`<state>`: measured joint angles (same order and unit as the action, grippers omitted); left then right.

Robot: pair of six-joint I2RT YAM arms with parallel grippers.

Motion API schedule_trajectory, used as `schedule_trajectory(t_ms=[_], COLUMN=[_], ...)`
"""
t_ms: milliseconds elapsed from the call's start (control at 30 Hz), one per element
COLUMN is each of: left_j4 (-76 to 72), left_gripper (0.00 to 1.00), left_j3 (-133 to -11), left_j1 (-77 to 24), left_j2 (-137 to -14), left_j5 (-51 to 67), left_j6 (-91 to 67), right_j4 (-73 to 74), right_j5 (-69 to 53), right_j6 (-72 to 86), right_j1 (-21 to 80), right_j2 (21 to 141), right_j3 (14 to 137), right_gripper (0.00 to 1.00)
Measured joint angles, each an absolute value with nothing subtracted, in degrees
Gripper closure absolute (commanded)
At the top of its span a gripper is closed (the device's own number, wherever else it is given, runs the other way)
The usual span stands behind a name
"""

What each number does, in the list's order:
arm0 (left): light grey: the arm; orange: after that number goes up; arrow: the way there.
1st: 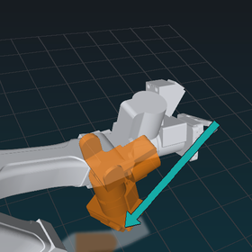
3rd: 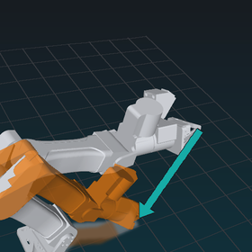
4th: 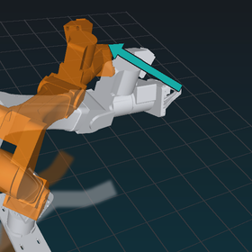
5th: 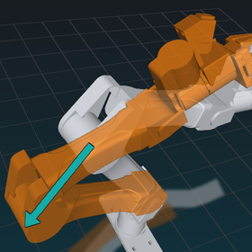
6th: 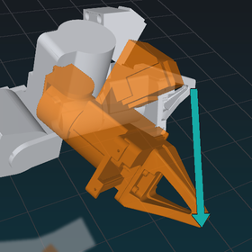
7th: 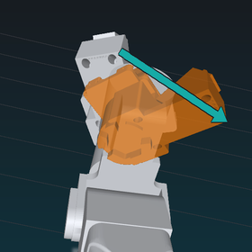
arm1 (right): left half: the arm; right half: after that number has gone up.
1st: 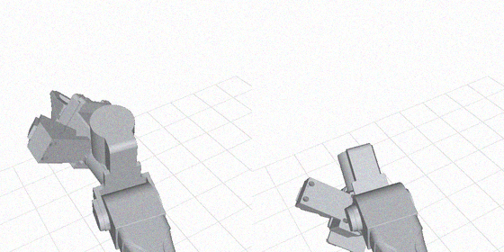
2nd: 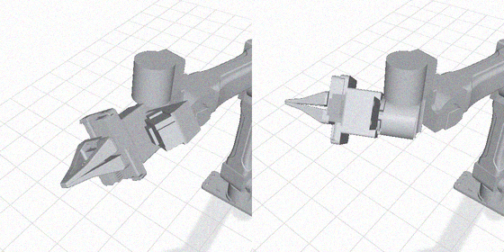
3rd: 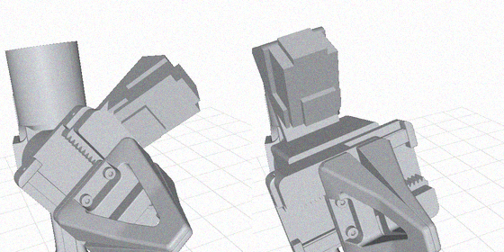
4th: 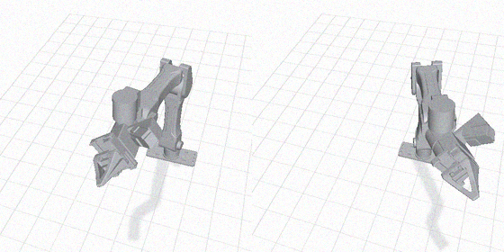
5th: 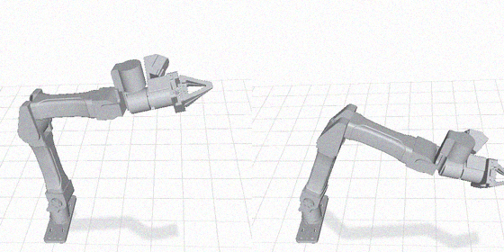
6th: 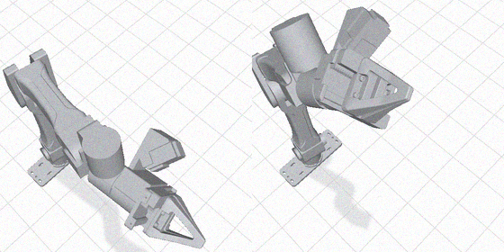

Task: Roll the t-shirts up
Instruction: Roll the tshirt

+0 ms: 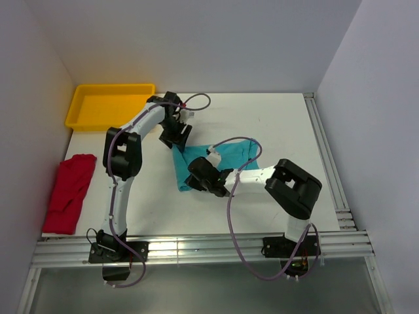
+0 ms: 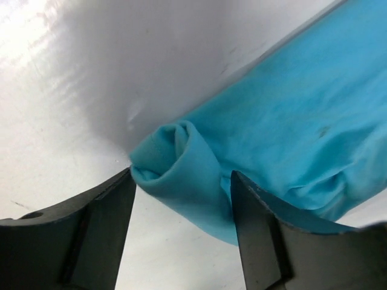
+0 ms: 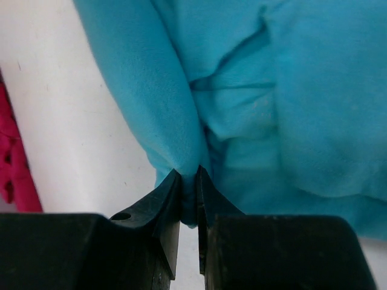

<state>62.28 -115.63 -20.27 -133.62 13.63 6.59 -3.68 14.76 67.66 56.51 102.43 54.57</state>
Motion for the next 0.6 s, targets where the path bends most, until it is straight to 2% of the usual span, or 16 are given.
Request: schedule_trajectory(t_ms=[333, 600], left_j4=[51.9, 48.2], left_gripper=[0.27, 0.28], left_j3=[-110.1, -100.2], left_j1=[-16.2, -13.3], left_j2=[-124.3, -122.1], left_j5=[25.4, 29.8], left_j6=[-0.7, -2.2], right_j4=[-20.7, -24.1], right_j5=[9.1, 6.4], right_j6=[78.5, 82.0], right_j1=[53.7, 52.9], right_j2=[102.4, 102.6], right_j3=[43.3, 42.2], right_gripper=[0.98, 0.99])
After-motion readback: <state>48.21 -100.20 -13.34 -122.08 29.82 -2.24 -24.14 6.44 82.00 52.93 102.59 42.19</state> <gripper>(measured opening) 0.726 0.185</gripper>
